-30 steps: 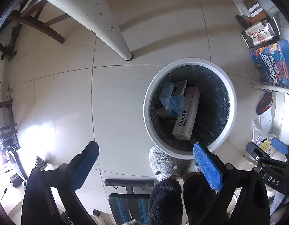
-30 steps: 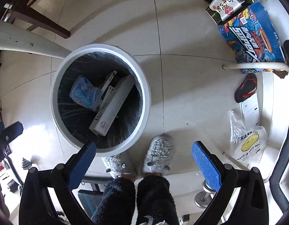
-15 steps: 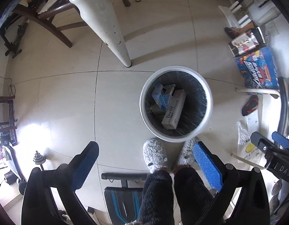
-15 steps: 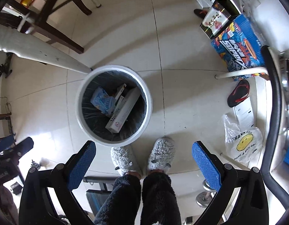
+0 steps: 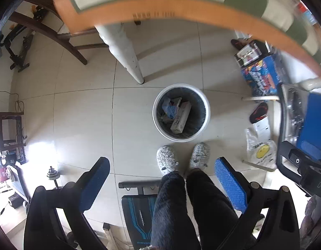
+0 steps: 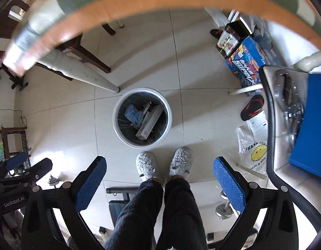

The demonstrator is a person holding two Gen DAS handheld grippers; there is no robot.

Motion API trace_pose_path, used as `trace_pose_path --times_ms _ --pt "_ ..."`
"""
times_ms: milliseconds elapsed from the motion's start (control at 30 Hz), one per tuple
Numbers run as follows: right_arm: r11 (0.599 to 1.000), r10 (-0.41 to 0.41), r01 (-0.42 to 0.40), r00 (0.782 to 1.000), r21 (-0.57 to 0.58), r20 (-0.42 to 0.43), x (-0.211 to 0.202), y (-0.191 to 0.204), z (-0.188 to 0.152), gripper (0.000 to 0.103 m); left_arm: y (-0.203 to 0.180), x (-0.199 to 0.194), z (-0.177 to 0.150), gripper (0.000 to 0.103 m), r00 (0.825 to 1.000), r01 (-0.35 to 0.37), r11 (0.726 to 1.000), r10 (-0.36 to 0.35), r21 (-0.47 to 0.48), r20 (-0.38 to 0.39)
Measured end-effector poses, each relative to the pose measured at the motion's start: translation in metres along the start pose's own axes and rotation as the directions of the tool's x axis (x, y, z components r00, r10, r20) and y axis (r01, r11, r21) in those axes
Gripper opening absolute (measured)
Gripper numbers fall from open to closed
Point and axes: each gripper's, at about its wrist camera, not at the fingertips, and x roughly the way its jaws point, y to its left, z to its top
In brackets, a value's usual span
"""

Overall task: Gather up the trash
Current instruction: 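Raise both tools back over the table toward the milk carton and lid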

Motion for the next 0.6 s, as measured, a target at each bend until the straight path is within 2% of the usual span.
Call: trace_pose_path --times_ms 200,367,500,600 --pt "0.999 0.038 -0.038 0.999 0.034 0.015 -0.073 0.002 -0.001 0.103 0.008 -0.060 0.006 0.103 0.998 0.033 0.999 -0.032 -0.012 0.057" --pt "0.992 0.097 -0.102 0.994 0.077 0.059 -0.127 0.006 0.013 0.103 0.005 -0.117 0.032 0.103 0.982 0.042 0.999 -0.041 0.001 0.186" --pt "0.979 0.149 -0.166 0.978 0.115 0.144 -0.178 0.005 0.049 0.103 -0.009 -0.164 0.084 0.103 0.955 0.025 1.000 -0.027 0.011 0.296" --pt "0.968 0.163 -0.196 0.965 0.154 0.203 -0.209 -0.007 0.087 0.103 -0.024 -0.186 0.132 0.103 0.940 0.004 1.000 -0.010 0.019 0.342"
